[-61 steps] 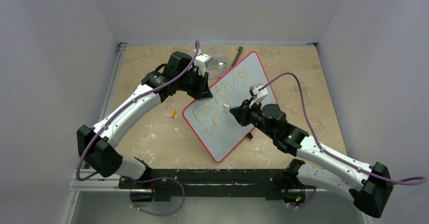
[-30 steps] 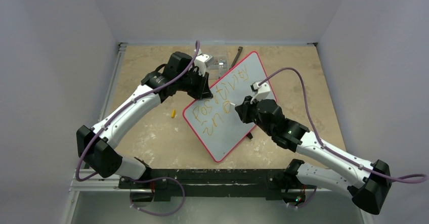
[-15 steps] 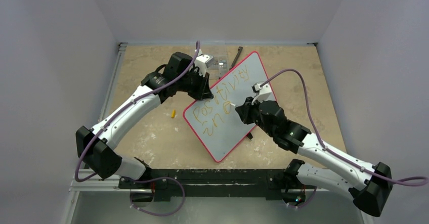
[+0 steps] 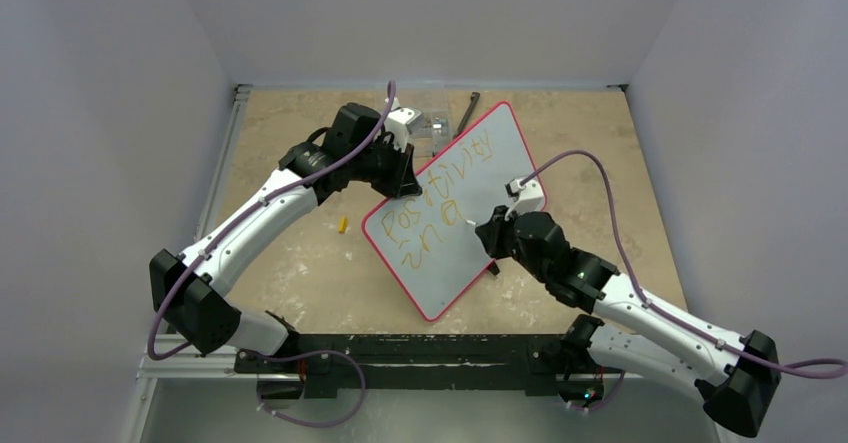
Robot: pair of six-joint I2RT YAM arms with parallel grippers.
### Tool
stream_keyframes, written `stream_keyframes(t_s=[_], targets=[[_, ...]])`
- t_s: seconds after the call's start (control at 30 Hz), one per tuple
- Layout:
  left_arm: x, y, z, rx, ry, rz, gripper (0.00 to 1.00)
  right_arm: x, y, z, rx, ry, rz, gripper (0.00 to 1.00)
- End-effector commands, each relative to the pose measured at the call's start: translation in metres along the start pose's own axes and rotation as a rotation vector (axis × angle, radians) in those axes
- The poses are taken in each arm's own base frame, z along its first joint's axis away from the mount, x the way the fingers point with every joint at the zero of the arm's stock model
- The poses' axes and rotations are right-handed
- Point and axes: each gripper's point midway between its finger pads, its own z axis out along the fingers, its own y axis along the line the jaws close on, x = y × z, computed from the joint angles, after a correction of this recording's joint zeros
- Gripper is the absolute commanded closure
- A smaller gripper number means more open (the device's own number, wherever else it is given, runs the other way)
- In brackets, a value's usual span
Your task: Write a sentence on the whiteboard
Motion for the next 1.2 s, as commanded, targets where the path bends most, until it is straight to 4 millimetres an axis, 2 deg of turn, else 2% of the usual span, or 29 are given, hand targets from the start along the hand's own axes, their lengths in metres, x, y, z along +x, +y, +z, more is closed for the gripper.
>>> stream_keyframes(t_s=[0.0,0.2,0.4,0.63,0.9,1.17], targets=[[0.030,0.031,-0.004,-0.147,0.105,0.096,1.00,-0.022,0.001,-0.009,0.021,-0.052,0.025,1.00],[0.029,0.031,-0.004,-0.147,0.103,0.096,1.00,-0.062,0.003,-0.021,0.040,-0.169,0.050,1.00],[0.029,0.031,-0.004,-0.145,0.103,0.096,1.00,-0.084,-0.001,-0.012,0.114,-0.223,0.057,1.00],[0.030,0.031,-0.005,-0.145,0.103,0.096,1.00,-0.091,0.001,0.001,0.116,-0.230,0.054,1.00],[0.029,0.031,-0.004,-0.143,0.102,0.096,1.00,-0.090,0.018,0.006,0.018,-0.225,0.042,1.00],[0.029,0.030,-0.005,-0.144,0.100,0.097,1.00,-0.072,0.032,0.013,-0.063,-0.155,0.025,1.00]])
